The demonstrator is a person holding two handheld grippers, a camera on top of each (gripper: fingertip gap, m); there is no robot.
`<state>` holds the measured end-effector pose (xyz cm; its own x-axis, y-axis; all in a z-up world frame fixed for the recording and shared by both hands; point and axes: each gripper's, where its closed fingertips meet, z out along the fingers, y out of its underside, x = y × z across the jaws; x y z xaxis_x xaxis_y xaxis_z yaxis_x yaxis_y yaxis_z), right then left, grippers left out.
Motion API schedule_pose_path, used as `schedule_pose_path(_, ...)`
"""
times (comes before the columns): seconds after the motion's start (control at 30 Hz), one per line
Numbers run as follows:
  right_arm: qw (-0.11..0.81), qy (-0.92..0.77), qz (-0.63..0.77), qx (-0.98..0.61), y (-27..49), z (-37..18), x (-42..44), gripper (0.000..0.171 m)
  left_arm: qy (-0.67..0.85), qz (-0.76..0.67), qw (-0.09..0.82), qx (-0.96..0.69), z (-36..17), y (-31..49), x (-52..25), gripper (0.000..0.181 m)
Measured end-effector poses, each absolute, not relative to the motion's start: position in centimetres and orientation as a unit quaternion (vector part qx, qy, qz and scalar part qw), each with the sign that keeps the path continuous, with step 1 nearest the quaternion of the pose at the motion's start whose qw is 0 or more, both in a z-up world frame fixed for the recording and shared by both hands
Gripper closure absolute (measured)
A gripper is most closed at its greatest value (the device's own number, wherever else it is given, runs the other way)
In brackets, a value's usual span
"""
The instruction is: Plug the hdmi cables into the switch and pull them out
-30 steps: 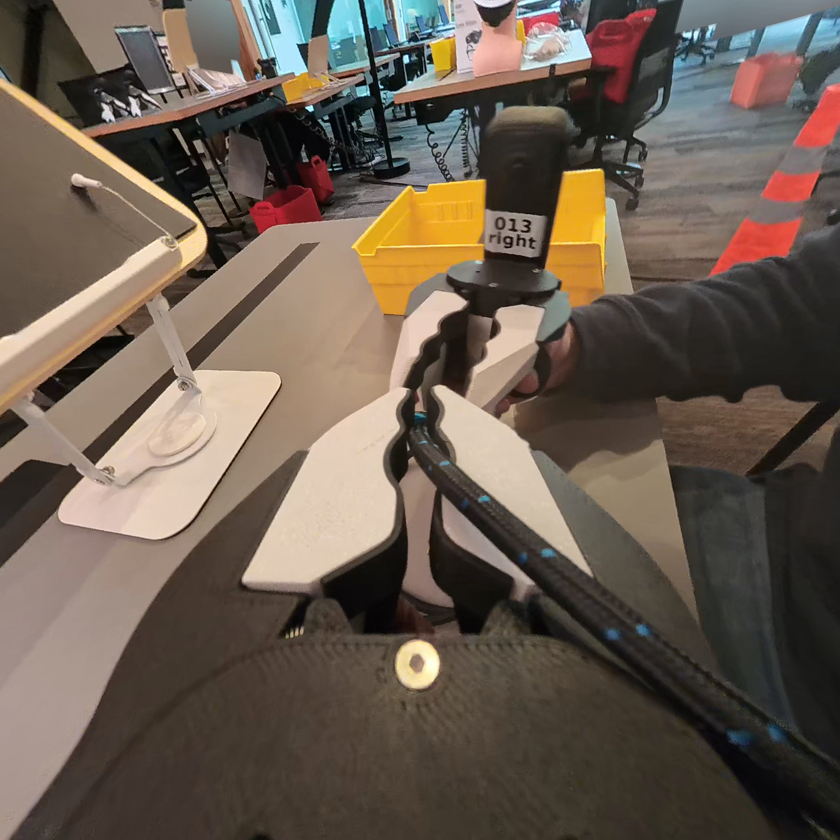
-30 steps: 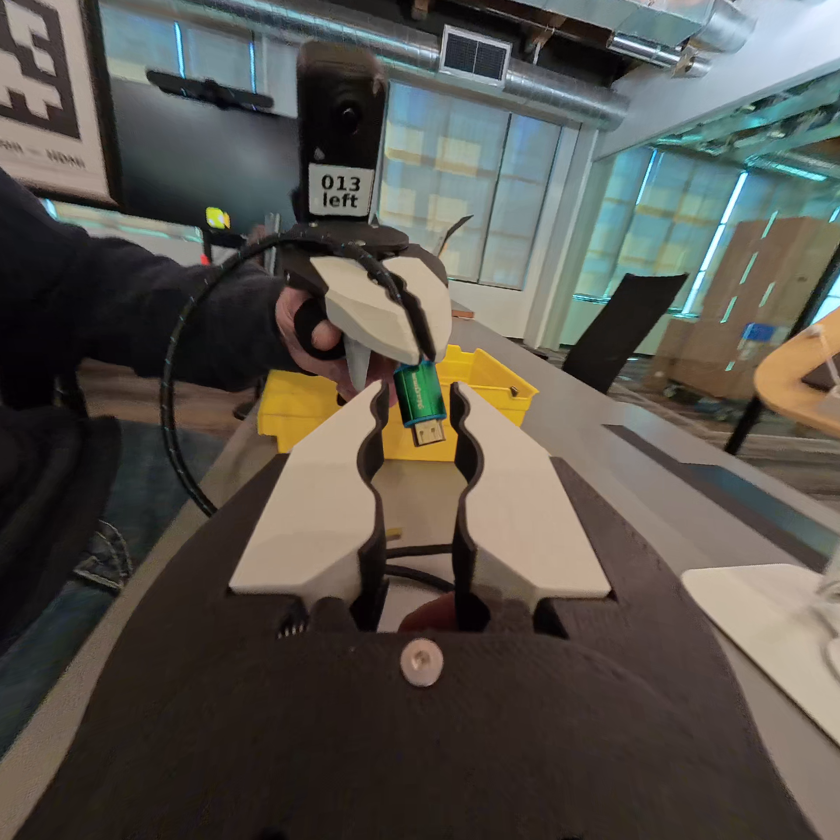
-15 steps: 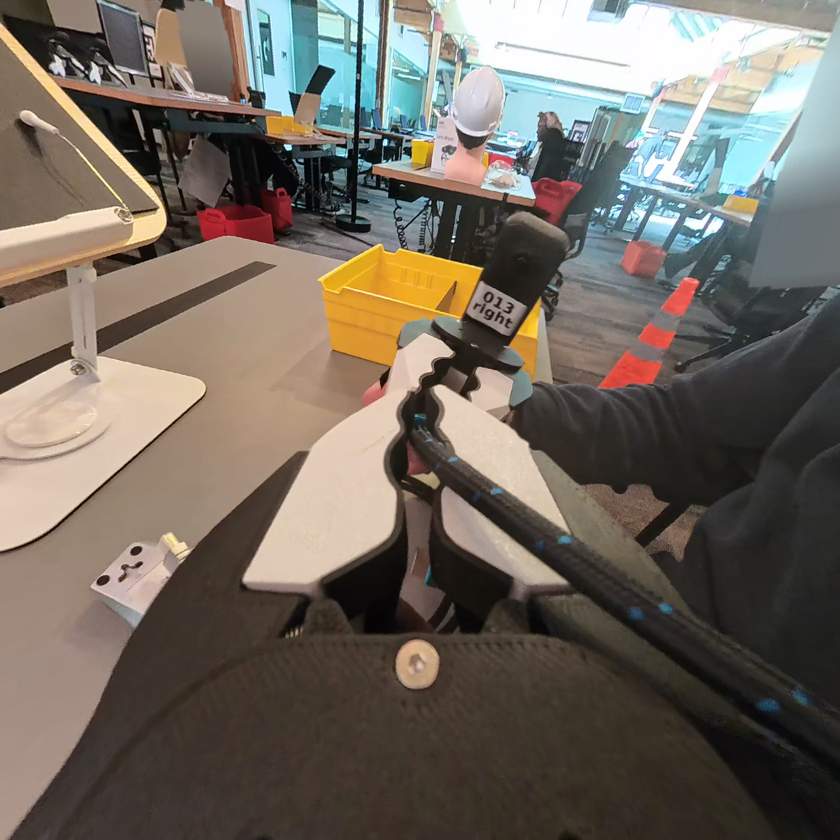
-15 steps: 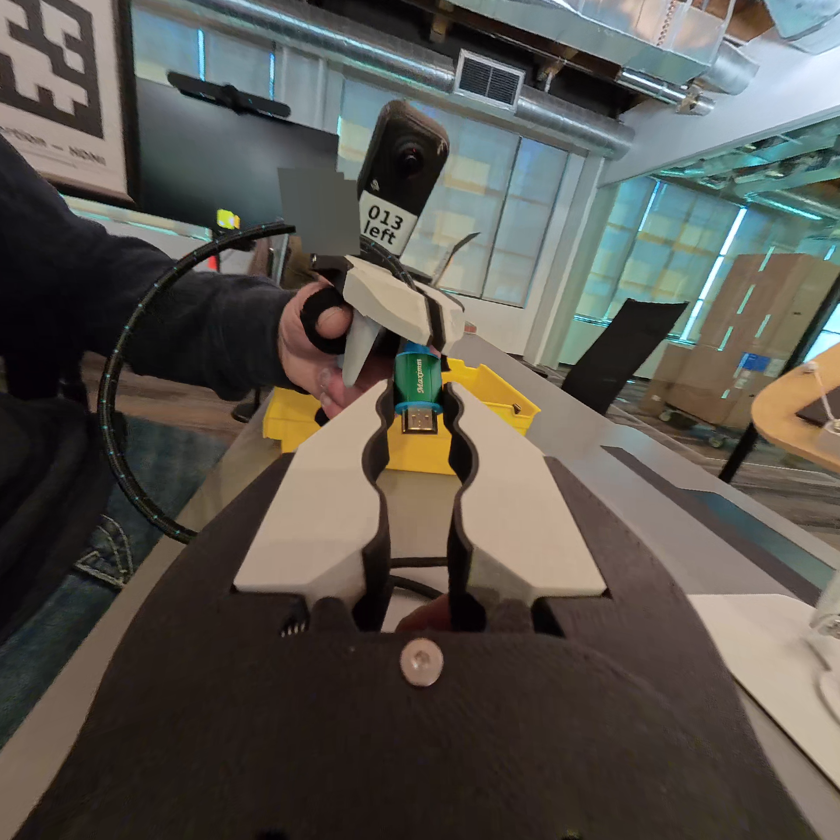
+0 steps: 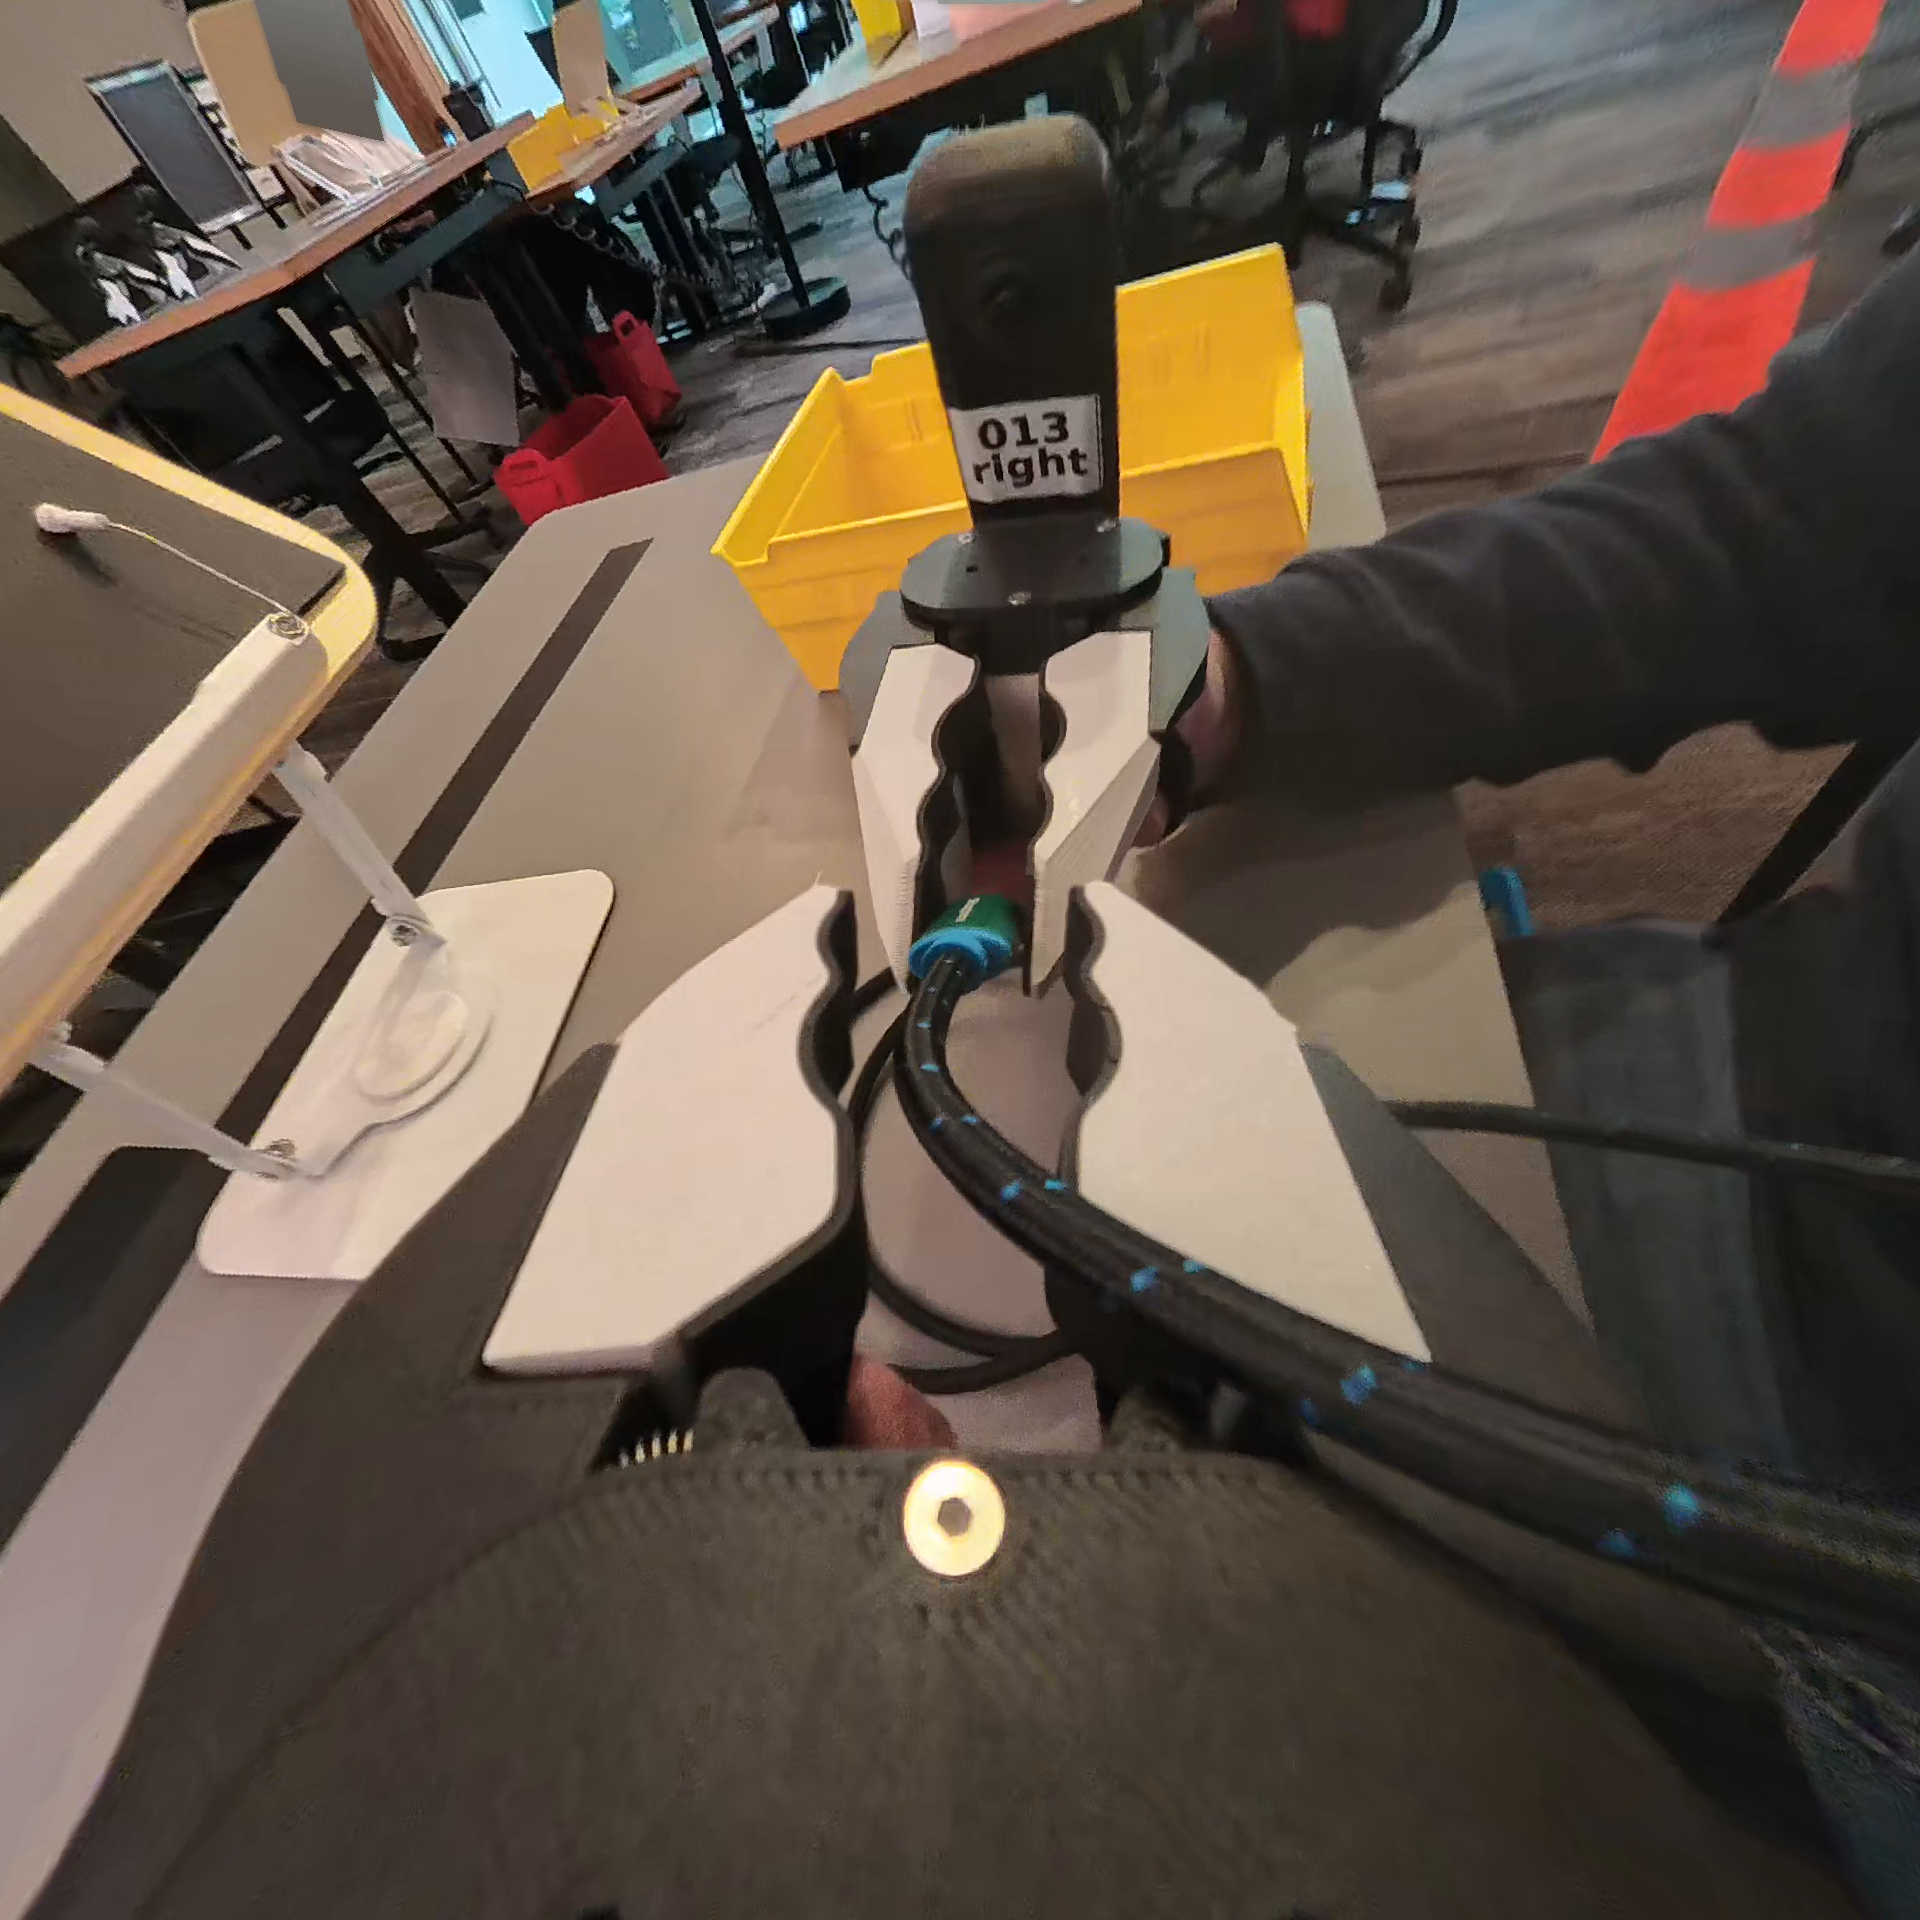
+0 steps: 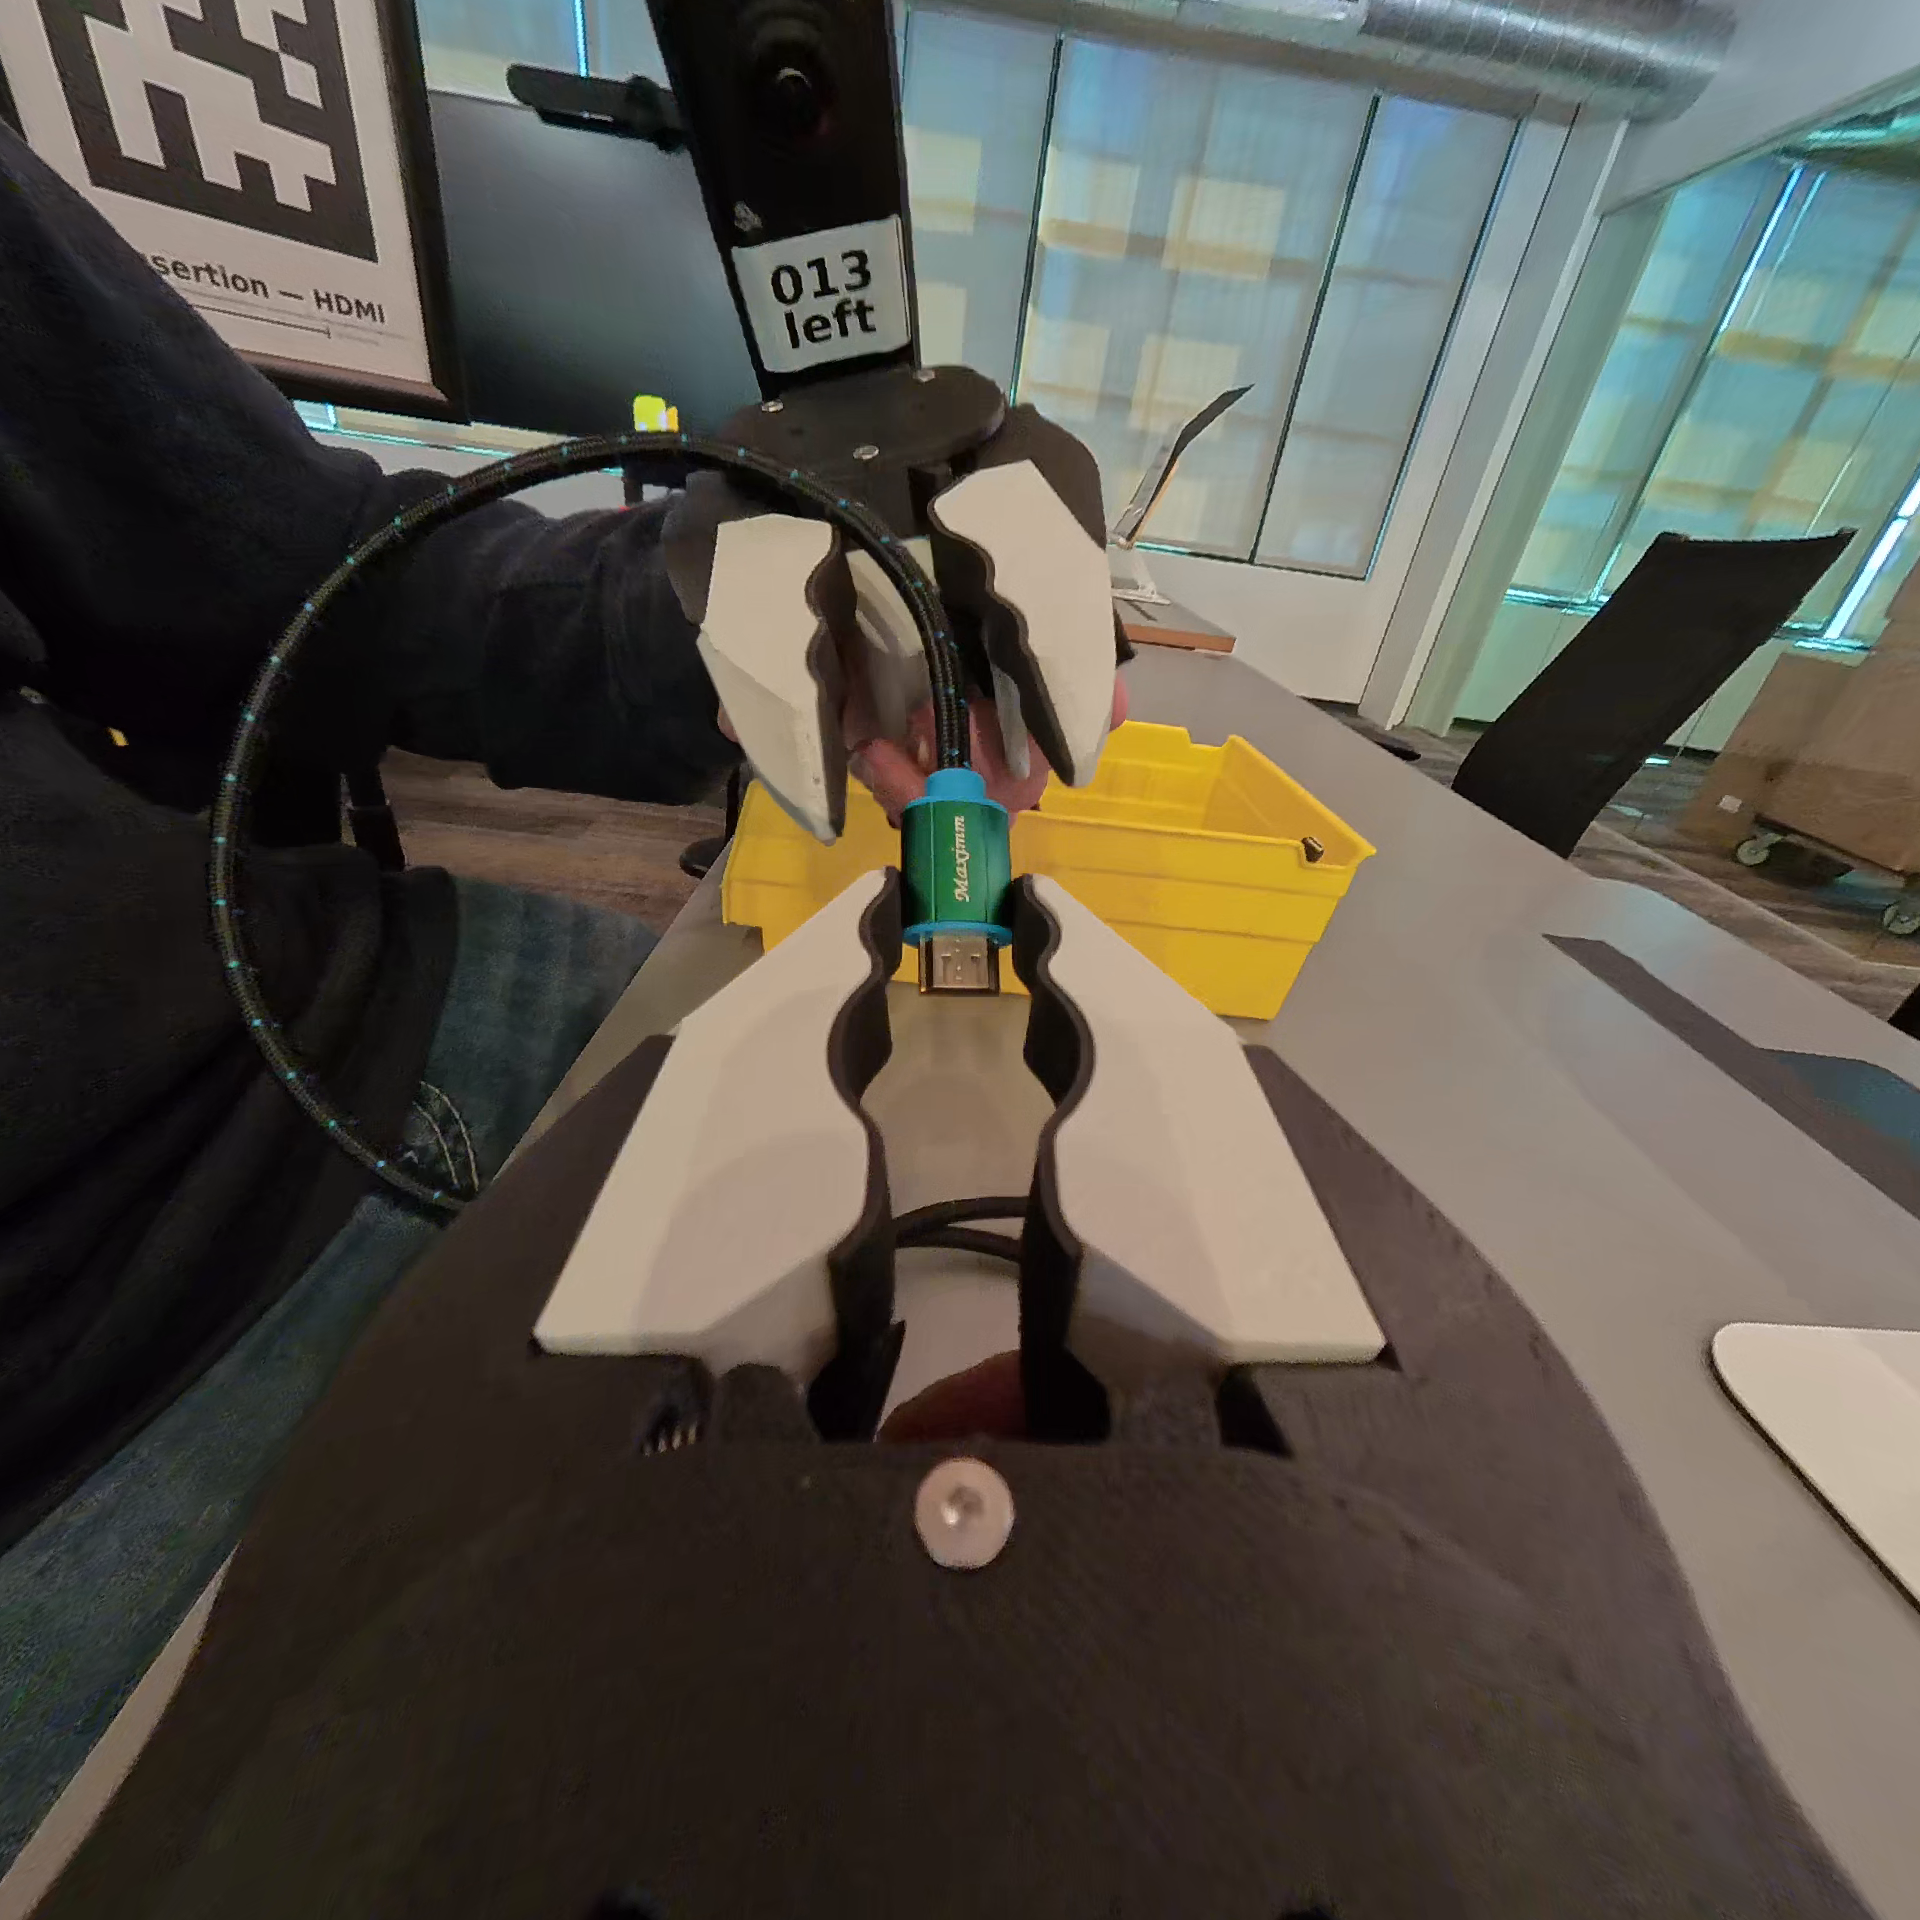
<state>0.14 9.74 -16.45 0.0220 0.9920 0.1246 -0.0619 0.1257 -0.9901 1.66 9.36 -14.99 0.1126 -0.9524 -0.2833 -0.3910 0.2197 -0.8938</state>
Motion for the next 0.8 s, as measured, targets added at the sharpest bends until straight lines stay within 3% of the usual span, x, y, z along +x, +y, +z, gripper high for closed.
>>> schedule_pose_path(0.13, 0.536, -0.522, 0.474, -0.465, 9.7, -17.1, 0.0, 0.153, 0.627, -0.254, 0.491, -0.548, -15.6, 9.1, 1.7, 0.141)
schedule_pose_path(0.4, 0.521, -0.533, 0.468, -0.475, 9.6, -17.8, -0.2, 0.153, 0.628, -0.233, 0.493, -0.555, -16.2, 9.6, 1.8, 0.166)
schedule_pose_path(0.8, 0.507, -0.542, 0.481, -0.467, 8.9, -17.9, -0.3, 0.153, 0.651, -0.246, 0.463, -0.549, -16.9, 8.6, 1.3, 0.163)
